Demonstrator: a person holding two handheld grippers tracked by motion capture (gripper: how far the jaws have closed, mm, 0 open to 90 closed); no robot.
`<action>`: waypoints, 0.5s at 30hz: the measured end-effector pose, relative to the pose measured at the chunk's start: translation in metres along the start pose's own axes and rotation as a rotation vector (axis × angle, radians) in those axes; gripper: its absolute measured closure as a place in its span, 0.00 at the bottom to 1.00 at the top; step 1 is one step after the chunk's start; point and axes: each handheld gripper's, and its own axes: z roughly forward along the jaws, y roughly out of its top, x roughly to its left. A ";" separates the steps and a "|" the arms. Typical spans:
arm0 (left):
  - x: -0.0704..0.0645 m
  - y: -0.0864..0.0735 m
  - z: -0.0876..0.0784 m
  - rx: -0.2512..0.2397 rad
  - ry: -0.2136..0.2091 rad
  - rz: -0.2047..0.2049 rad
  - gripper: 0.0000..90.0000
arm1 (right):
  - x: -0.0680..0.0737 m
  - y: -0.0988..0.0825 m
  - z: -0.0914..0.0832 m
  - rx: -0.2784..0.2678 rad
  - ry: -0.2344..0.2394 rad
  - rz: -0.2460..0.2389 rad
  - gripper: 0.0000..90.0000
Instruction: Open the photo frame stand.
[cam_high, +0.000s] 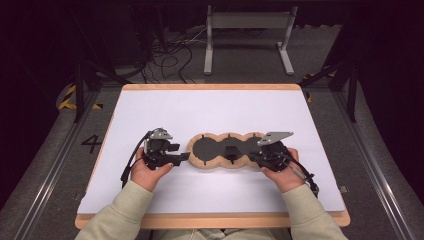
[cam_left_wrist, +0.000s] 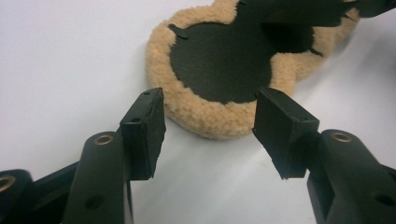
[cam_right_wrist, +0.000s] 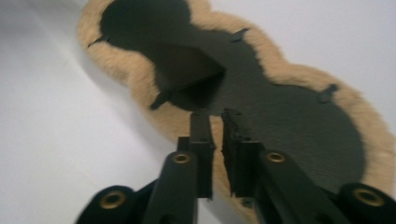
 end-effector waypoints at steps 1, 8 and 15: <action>0.002 0.001 0.000 -0.005 0.011 -0.004 0.47 | -0.004 0.000 -0.004 -0.016 -0.007 0.020 0.84; 0.012 0.006 0.000 -0.023 0.031 -0.046 0.47 | -0.026 -0.002 -0.021 -0.082 -0.035 0.119 0.68; 0.026 0.008 0.007 -0.036 0.047 -0.111 0.47 | -0.044 -0.006 -0.026 -0.101 -0.078 0.183 0.58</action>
